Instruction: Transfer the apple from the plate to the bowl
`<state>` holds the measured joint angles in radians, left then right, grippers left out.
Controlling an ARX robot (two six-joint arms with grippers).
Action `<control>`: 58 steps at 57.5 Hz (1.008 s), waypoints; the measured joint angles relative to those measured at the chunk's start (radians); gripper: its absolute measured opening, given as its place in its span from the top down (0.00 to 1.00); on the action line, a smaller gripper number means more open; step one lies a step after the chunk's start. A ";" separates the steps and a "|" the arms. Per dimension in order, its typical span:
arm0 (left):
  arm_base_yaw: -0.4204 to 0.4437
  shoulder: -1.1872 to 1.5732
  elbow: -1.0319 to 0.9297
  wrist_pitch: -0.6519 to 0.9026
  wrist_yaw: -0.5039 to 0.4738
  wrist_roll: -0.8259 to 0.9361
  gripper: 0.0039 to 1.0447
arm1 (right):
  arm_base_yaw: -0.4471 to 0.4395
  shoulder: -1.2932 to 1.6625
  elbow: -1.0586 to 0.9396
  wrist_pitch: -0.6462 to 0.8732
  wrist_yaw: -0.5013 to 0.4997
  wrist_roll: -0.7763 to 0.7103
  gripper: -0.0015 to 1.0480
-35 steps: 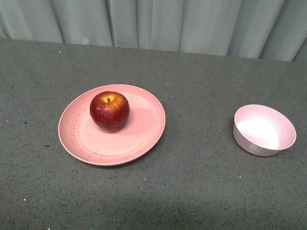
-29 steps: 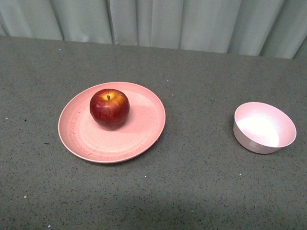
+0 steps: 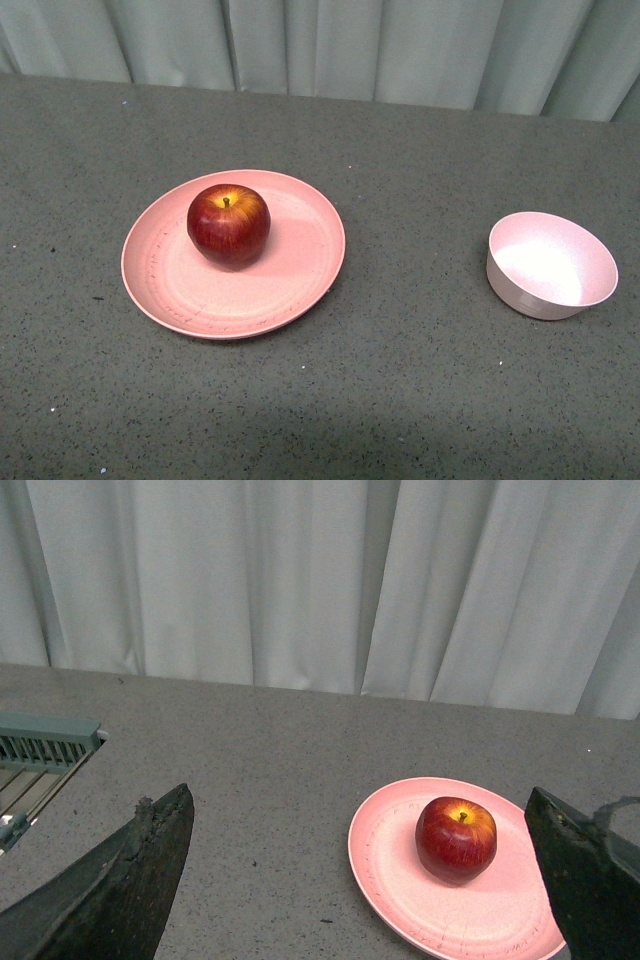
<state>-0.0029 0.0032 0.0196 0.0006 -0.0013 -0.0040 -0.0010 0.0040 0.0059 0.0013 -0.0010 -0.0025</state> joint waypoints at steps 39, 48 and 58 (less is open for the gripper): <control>0.000 0.000 0.000 0.000 0.000 0.000 0.06 | 0.000 0.000 0.000 0.000 0.000 0.000 0.09; 0.000 0.000 0.000 0.000 0.000 0.000 0.06 | 0.000 0.000 0.000 0.000 0.000 0.000 0.09; 0.000 0.000 0.000 0.000 0.000 0.000 0.06 | 0.000 0.000 0.000 0.000 0.000 0.000 0.09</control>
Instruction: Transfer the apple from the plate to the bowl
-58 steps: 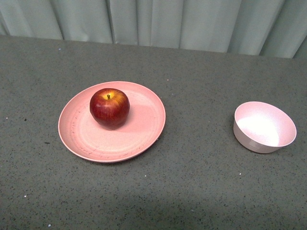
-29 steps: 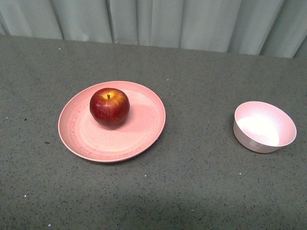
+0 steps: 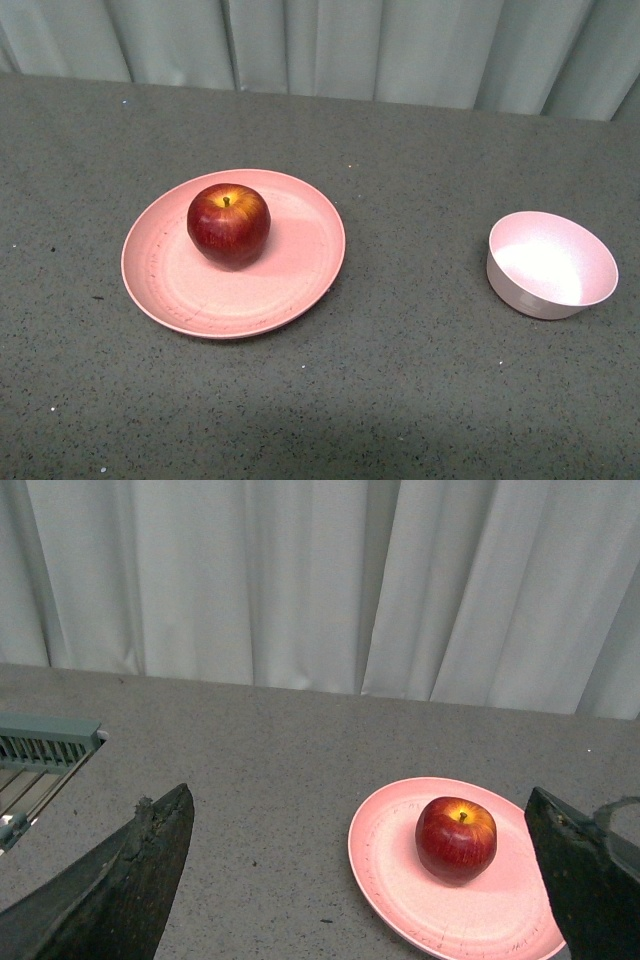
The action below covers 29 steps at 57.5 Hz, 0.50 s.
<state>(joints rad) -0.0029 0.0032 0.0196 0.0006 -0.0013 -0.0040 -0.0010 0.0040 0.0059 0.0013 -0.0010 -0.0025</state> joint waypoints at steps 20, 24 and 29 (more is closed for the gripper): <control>0.000 0.000 0.000 0.000 0.000 0.000 0.06 | 0.035 0.661 0.097 0.347 0.056 -0.037 0.09; 0.000 0.000 0.000 0.000 0.000 0.000 0.06 | 0.040 0.845 0.148 0.434 0.033 -0.053 0.09; 0.000 0.000 0.000 0.000 0.000 0.000 0.06 | 0.053 1.083 0.232 0.463 0.010 -0.082 0.09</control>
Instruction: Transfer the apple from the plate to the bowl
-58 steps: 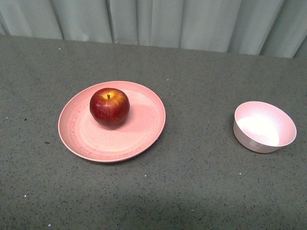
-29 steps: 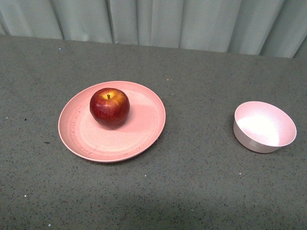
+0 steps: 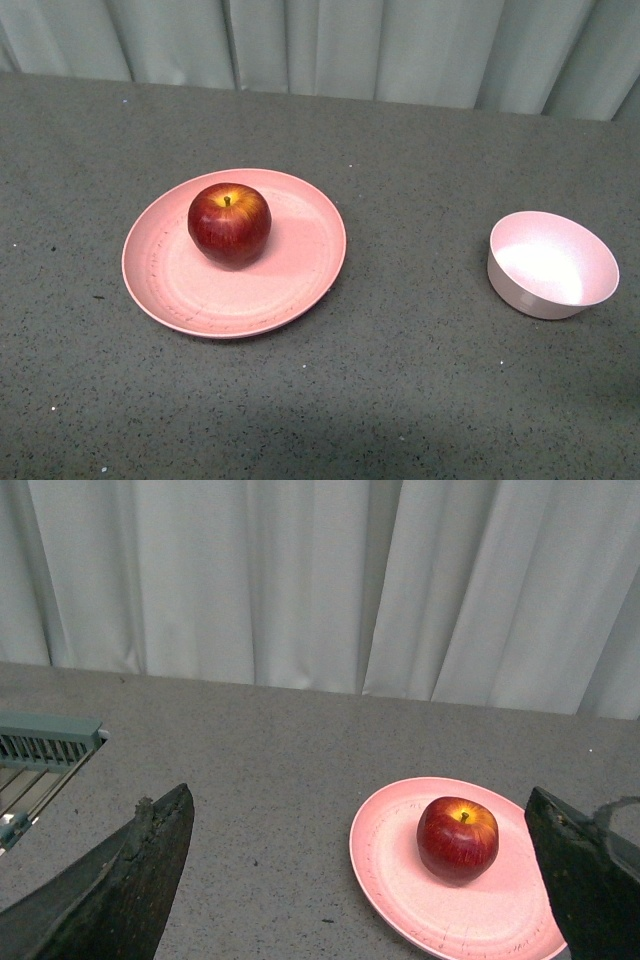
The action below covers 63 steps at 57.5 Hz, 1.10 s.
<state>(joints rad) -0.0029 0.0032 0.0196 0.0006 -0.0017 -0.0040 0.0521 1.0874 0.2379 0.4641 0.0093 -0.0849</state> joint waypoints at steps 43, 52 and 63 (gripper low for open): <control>0.000 0.000 0.000 0.000 0.000 0.000 0.06 | 0.114 0.845 0.534 -0.260 -0.076 -0.130 0.09; 0.000 0.000 0.000 0.000 0.000 0.000 0.06 | 0.127 0.892 0.590 -0.282 -0.087 -0.127 0.09; 0.000 0.000 0.000 0.000 0.000 0.000 0.06 | 0.137 0.942 0.647 -0.346 -0.069 -0.112 0.14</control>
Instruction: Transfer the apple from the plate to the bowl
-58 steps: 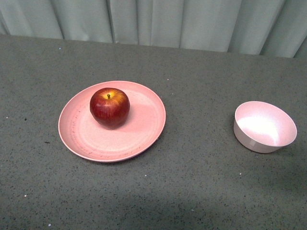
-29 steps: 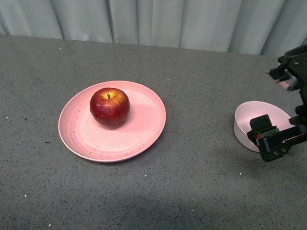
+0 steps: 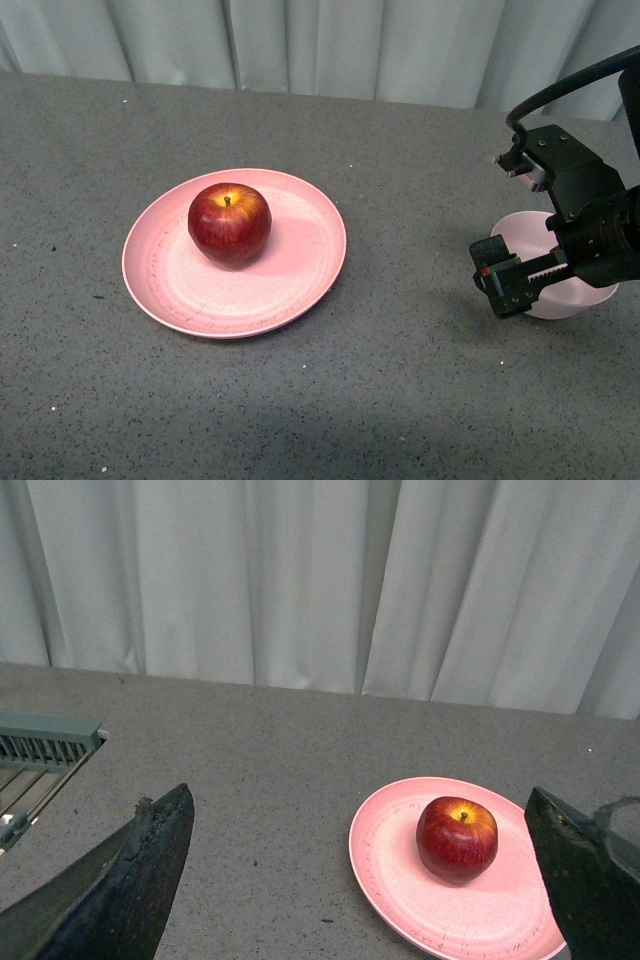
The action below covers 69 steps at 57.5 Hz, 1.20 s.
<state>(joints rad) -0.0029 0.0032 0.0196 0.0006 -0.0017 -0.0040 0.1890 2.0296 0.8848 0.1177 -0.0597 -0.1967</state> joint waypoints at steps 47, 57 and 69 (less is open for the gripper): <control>0.000 0.000 0.000 0.000 0.000 0.000 0.06 | 0.008 -0.050 0.044 -0.082 -0.018 -0.045 0.99; 0.000 0.000 0.000 0.000 0.000 0.000 0.06 | 0.079 -0.086 0.086 -0.114 -0.059 -0.042 0.99; 0.000 0.000 0.000 0.000 0.000 0.000 0.06 | 0.211 -0.021 0.170 -0.122 -0.097 0.007 0.99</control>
<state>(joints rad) -0.0029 0.0032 0.0196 0.0006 -0.0017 -0.0040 0.4000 2.0090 1.0550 -0.0040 -0.1570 -0.1894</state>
